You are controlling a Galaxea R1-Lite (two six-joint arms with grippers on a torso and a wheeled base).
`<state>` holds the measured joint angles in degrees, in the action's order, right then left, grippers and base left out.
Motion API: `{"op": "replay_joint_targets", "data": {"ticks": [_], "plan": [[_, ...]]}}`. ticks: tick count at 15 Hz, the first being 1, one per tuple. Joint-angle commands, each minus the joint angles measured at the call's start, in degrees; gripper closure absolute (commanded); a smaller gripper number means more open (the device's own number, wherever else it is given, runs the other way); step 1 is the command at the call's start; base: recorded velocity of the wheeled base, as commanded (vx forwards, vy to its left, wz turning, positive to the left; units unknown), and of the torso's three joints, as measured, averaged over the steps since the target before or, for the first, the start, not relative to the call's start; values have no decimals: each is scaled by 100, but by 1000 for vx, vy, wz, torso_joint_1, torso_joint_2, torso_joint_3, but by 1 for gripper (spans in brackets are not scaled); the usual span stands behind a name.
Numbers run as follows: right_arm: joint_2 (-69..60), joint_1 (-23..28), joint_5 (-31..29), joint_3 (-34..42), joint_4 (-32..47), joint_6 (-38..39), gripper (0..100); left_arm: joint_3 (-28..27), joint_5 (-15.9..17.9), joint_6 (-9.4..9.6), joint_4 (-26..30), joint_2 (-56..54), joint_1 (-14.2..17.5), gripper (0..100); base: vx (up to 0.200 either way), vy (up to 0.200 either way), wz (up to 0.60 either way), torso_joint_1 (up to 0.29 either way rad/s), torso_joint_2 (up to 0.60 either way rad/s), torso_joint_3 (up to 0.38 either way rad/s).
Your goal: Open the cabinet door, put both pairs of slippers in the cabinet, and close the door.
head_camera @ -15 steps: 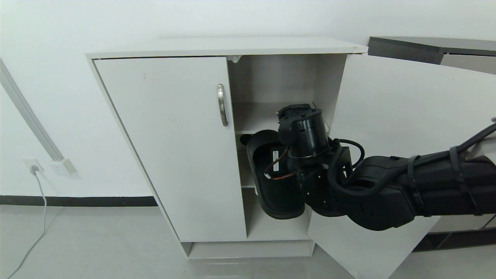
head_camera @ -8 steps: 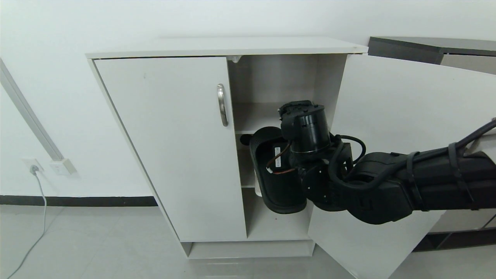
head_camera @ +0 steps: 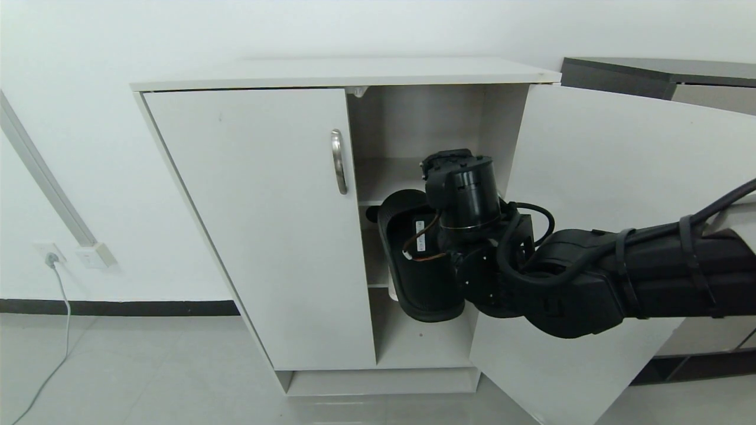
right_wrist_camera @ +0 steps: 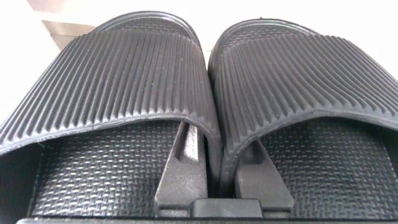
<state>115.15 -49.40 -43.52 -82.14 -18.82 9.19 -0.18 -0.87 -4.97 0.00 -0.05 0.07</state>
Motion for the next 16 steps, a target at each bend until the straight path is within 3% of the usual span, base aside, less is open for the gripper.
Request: {"op": "replay_joint_targets", "data": {"ticks": [1,11,16], "plan": [[16,0,1,-4,-7,-5,100,1,-1,-4,0,5,1,100,200,0,0,2,2,7],[51,-9,10,5,-60,39,100,1,-1,-12,0,5,1,100,200,0,0,4,1,4],[359,132,19,-311,-25,48,100,1,-1,-12,0,5,1,100,0,0,0,0,0,0]]}}
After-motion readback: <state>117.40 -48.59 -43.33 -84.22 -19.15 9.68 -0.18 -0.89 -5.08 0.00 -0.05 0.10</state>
